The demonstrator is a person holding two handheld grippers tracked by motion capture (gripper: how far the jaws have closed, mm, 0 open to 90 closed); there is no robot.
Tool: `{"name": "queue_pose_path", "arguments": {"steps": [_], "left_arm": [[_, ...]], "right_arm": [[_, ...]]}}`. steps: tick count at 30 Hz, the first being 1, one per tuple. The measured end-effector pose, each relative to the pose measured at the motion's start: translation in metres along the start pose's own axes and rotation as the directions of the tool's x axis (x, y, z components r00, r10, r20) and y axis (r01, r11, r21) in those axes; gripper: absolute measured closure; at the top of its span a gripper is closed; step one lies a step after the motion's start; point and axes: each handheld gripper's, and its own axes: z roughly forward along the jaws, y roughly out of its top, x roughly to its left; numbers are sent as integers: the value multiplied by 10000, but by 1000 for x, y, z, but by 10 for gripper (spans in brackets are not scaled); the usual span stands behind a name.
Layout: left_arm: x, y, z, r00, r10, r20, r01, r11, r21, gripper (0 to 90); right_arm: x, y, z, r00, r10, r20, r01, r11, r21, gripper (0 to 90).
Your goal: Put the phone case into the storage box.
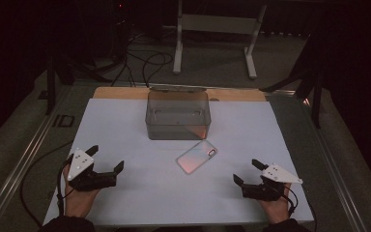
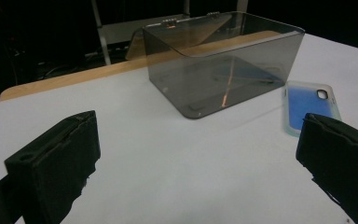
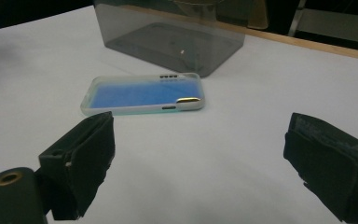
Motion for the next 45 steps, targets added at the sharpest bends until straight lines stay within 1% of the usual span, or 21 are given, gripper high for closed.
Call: {"name": "queue_pose_path", "arguments": {"steps": [3, 8, 10, 14, 17, 18, 20, 25, 32, 36, 45], "left_arm": [[-1, 1, 3, 10000, 20, 65, -20, 10000, 65, 5], [-4, 7, 11, 9995, 269, 163, -273, 9993, 255, 5], [-5, 7, 12, 9994, 293, 171, -298, 9992, 285, 5], [-7, 12, 18, 9985, 461, 279, -471, 9983, 341, 5], [-8, 14, 21, 9983, 497, 314, -509, 9981, 359, 5], [-9, 16, 24, 9976, 571, 382, -586, 9975, 383, 5], [-10, 17, 26, 9974, 598, 407, -615, 9973, 404, 5], [-13, 22, 33, 9954, 821, 503, -846, 9952, 488, 5], [-14, 27, 40, 9944, 885, 582, -917, 9942, 557, 5], [-15, 31, 45, 9927, 1038, 612, -1076, 9922, 622, 5], [-18, 36, 52, 9916, 1093, 691, -1136, 9916, 620, 5]], "right_arm": [[0, 0, 0, 10000, 4, -2, -4, 10000, 10, 87], [0, 0, 0, 10000, 6, -14, -6, 10000, -7, 87], [0, 0, 0, 10000, 13, -26, -13, 10000, -5, 87], [0, 0, 0, 10000, 9, -32, -9, 10000, -6, 87], [0, 0, 0, 10000, 11, -34, -11, 10000, -5, 87], [0, 0, 0, 10000, 11, -38, -11, 10000, -7, 87], [0, 0, 0, 10000, 22, -43, -22, 10000, -19, 87], [0, 0, 0, 10000, 33, -60, -33, 10000, -21, 87], [0, 0, 0, 10000, 59, -64, -59, 10000, -7, 87], [0, 0, 0, 10000, 58, -60, -58, 10000, -4, 87], [-1, 0, 0, 10000, 62, -51, -62, 10000, -9, 87]]}}
